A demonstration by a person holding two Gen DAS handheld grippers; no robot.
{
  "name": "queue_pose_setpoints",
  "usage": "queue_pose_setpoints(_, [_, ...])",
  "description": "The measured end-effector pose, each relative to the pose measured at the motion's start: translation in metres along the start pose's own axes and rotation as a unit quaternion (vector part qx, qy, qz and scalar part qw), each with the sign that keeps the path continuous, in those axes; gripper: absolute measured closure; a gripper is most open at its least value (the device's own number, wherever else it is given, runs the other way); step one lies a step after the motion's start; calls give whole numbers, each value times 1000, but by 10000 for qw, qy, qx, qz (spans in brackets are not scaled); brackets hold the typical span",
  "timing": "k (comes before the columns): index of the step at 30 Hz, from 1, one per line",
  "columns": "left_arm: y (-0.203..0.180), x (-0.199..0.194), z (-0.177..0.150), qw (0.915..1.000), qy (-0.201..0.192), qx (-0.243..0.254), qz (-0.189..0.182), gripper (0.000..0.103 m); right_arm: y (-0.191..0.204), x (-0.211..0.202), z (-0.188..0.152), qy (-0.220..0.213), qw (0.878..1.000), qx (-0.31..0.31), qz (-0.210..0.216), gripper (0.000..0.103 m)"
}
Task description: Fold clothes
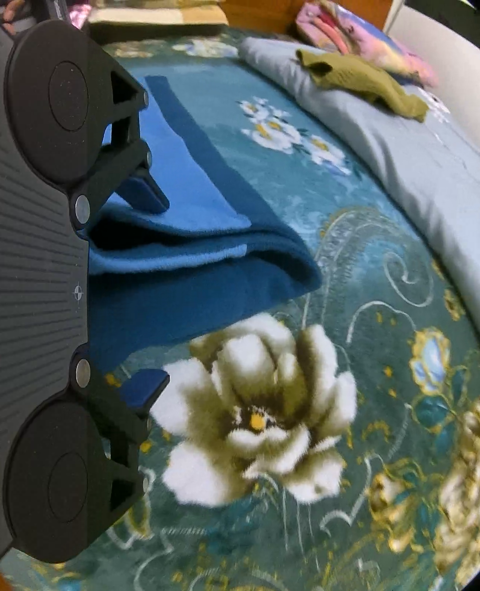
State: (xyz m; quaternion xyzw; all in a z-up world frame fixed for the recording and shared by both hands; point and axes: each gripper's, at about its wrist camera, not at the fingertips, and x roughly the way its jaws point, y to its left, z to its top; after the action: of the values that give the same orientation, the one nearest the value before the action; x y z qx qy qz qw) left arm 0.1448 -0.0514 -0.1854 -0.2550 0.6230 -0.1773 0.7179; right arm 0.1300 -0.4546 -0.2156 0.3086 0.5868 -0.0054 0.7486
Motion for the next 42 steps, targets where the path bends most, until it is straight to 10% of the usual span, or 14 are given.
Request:
queue_pose_setpoints(7, [-28, 26, -6, 9998, -74, 206, 26, 57, -11, 26, 5, 342, 9972, 90, 663, 20])
queue_pose_setpoints(11, [-45, 40, 1, 9990, -204, 374, 167, 71, -7, 21, 3, 353, 9972, 324, 567, 66])
queue_pose_setpoints(14, [-57, 53, 13, 9973, -286, 552, 400, 84, 10, 7, 2, 316, 9976, 212, 571, 77])
queue_pose_setpoints(21, [-66, 75, 63, 9922, -649, 864, 619, 90, 76, -31, -6, 61, 9977, -470, 491, 80])
queue_pose_setpoints(26, [-58, 103, 86, 9956, -200, 574, 707, 85, 116, -45, -23, -66, 9965, -721, 420, 80])
queue_pose_setpoints(32, [-27, 27, 66, 9975, -641, 288, 27, 83, 165, -37, -35, -47, 9948, -1003, 182, 81])
queue_pose_setpoints(42, [78, -73, 1, 9927, -904, -796, 11, 79, 276, 5, -82, 226, 9784, -2002, -457, 81])
